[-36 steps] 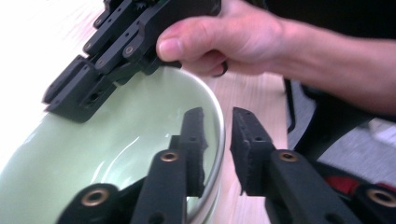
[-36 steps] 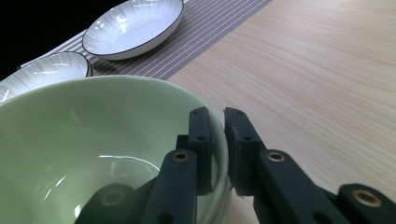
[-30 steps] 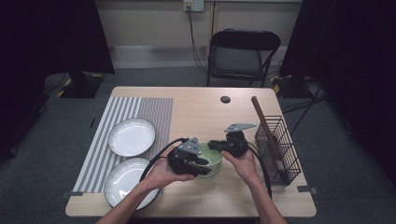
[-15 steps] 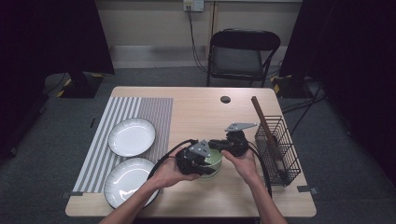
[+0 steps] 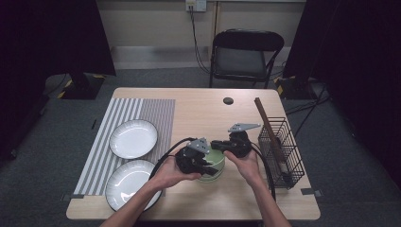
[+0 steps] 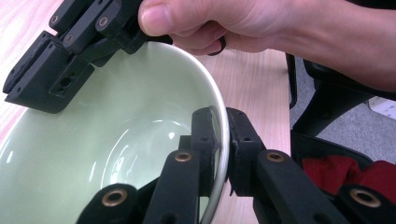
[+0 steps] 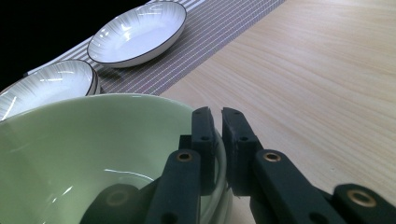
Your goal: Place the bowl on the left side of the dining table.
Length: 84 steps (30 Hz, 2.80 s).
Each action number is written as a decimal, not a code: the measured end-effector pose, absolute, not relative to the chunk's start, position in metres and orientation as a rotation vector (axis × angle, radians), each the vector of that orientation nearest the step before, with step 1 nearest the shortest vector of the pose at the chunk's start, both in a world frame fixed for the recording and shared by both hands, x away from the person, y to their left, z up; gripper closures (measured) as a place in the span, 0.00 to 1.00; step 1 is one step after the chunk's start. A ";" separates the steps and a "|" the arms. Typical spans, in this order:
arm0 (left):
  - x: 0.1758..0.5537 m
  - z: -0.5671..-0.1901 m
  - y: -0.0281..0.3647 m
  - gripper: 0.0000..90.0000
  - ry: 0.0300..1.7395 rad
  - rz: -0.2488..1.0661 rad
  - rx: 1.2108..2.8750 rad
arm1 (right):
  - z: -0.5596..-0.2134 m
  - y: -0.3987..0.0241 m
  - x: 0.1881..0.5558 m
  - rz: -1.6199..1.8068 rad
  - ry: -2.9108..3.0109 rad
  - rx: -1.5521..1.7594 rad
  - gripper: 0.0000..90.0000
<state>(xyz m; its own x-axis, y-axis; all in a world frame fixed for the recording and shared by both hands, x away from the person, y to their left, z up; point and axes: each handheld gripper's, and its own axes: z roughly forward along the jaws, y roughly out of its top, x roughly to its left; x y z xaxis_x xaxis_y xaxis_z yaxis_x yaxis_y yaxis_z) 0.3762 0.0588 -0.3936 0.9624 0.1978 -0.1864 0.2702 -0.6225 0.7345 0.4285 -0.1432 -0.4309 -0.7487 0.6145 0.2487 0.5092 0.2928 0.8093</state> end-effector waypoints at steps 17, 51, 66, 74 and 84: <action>0.371 -0.394 0.050 0.87 0.299 -0.028 2.344 | -0.431 -0.143 0.428 1.458 2.430 1.063 0.94; 0.374 -0.398 0.063 0.93 0.302 -0.108 2.234 | -0.447 -0.165 0.452 1.294 2.228 1.243 0.49; 0.378 -0.389 0.074 0.93 0.319 -0.132 2.165 | -0.479 -0.168 0.456 1.066 2.261 1.283 0.25; 0.379 -0.382 0.082 0.93 0.323 -0.122 2.122 | -0.487 -0.166 0.453 0.983 2.283 1.270 0.20; 0.378 -0.375 0.090 0.93 0.331 -0.115 2.082 | -0.498 -0.164 0.450 0.939 2.266 1.250 0.16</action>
